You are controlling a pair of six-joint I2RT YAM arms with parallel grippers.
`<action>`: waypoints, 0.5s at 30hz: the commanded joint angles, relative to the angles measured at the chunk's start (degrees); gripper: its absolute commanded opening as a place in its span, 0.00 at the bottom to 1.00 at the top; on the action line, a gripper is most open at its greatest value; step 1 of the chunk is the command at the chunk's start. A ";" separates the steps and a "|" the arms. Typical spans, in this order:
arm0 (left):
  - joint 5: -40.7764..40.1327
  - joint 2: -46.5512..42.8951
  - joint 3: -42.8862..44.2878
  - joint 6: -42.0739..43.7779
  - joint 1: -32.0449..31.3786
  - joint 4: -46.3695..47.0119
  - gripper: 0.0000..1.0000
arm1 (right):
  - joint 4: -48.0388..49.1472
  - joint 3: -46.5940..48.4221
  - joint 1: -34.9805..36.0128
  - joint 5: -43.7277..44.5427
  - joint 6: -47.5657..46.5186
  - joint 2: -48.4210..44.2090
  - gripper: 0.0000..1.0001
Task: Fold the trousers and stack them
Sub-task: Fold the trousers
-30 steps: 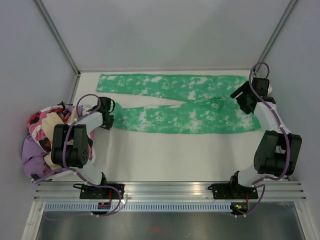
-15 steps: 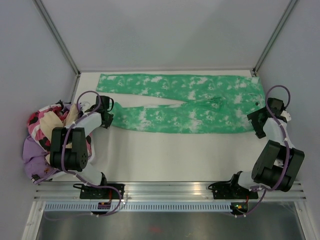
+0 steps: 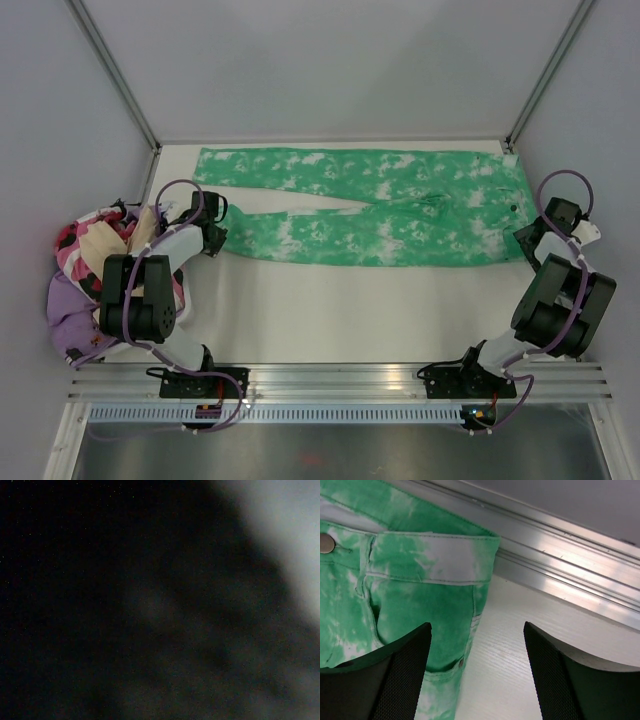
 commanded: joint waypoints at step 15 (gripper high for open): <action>-13.02 -0.16 3.62 3.49 7.58 1.29 0.02 | 7.05 5.73 -0.37 1.87 -8.62 11.69 0.70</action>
